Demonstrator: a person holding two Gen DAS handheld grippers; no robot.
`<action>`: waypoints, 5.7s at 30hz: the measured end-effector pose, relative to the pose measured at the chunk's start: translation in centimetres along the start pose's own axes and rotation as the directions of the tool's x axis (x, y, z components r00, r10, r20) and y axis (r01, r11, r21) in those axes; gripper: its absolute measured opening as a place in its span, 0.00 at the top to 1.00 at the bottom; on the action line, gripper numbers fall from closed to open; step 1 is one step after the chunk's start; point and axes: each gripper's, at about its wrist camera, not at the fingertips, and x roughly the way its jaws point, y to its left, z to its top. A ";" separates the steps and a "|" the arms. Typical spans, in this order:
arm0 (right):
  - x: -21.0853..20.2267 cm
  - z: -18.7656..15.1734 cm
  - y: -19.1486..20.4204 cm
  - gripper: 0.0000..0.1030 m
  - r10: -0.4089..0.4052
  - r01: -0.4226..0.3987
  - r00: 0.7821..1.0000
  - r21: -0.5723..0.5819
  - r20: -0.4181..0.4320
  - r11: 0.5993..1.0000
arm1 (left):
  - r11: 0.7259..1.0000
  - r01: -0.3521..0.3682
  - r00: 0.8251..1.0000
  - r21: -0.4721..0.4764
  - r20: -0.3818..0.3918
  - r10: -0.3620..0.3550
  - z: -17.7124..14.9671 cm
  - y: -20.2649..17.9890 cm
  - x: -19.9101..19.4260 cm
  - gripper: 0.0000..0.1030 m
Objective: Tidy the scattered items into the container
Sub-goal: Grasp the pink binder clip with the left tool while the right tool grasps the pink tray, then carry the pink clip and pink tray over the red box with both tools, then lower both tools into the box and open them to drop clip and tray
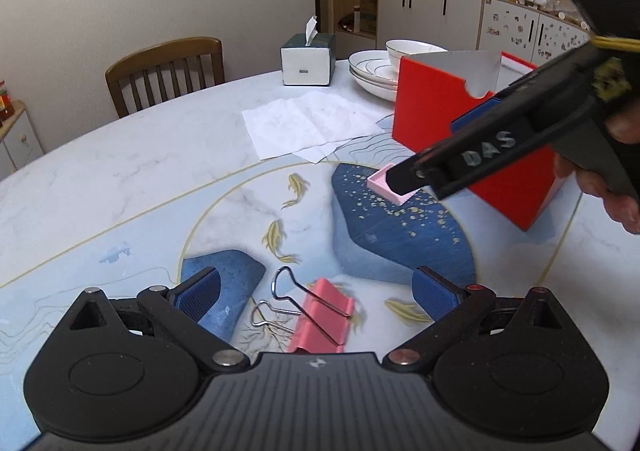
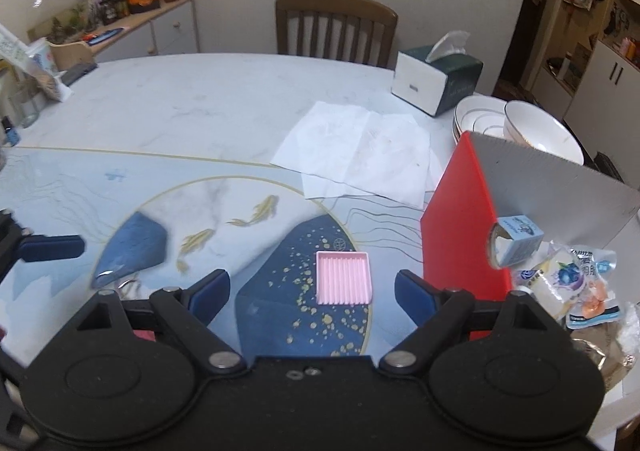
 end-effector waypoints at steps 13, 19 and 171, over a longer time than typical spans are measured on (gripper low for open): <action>5.4 0.4 -0.3 0.19 -0.049 0.054 0.996 0.064 -0.078 0.996 | 0.999 0.040 0.999 0.029 -0.004 -0.040 -1.3 0.4 1.9 0.03; 6.6 0.4 -0.7 0.24 -0.039 0.049 0.993 0.089 -0.112 0.995 | 0.998 0.049 0.999 0.027 -0.005 -0.049 -1.5 0.5 2.2 0.24; -1.2 -3.1 -25.5 0.62 0.035 -0.039 0.992 -0.032 -0.122 0.999 | 0.989 0.140 0.958 0.043 -0.257 -0.124 20.3 -20.5 18.7 0.70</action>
